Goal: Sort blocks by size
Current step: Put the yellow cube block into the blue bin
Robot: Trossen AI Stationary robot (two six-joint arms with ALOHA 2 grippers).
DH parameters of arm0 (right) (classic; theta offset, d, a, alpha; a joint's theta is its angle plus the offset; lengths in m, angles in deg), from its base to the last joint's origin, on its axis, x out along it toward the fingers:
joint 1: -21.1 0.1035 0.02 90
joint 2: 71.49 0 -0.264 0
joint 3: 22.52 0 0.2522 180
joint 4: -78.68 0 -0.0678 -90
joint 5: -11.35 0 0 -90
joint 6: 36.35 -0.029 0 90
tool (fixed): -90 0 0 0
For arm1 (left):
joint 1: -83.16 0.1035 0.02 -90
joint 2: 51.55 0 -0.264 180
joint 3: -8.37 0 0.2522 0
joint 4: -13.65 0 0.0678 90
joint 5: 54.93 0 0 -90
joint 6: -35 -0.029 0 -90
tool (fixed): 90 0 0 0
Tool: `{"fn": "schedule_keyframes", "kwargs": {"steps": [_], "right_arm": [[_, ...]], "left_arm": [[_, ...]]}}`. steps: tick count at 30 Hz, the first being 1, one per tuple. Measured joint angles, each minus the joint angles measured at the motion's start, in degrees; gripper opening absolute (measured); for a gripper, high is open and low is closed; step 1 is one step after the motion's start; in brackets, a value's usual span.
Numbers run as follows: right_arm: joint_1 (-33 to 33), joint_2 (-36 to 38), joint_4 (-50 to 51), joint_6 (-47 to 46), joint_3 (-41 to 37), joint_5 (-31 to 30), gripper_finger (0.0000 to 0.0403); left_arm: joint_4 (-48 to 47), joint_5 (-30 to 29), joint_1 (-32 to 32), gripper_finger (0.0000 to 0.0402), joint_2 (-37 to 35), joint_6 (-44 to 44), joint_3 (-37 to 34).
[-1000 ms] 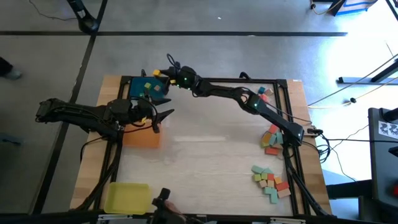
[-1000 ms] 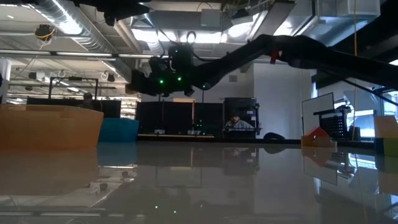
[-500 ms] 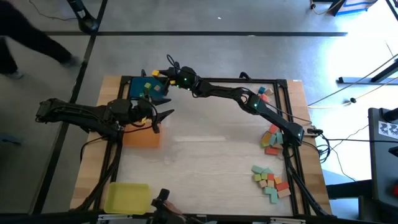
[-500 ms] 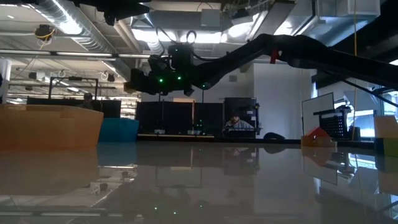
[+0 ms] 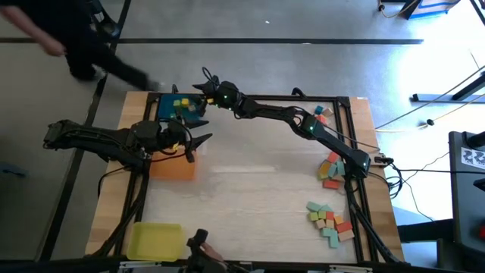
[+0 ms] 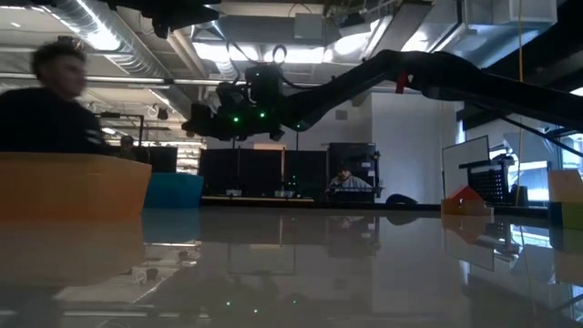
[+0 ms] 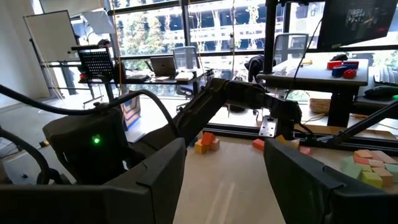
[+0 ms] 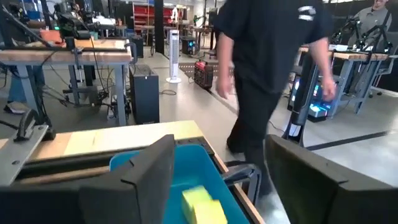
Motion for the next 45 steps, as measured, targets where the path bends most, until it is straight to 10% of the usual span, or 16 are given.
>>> {"fn": "schedule_keyframes", "kwargs": {"steps": [9,26,36,45], "right_arm": [[-0.09,9.54,15.27,6.12,-0.04,-1.18,0.0241],[-5.18,39.23,76.27,16.13,-0.01,-24.89,0.0240],[-11.67,45.55,111.53,-0.32,-0.07,-24.46,0.0240],[-17.47,46.32,112.26,-0.77,-11.59,-19.98,0.0240]], "left_arm": [[0.02,0.00,-0.17,0.0205,0.00,0.58,0.00],[-0.46,0.01,-0.15,0.0205,0.00,0.62,0.00],[-1.46,0.00,-0.15,0.0205,0.00,0.25,0.00],[-1.99,0.00,-0.15,0.0205,0.02,0.08,0.00]]}}
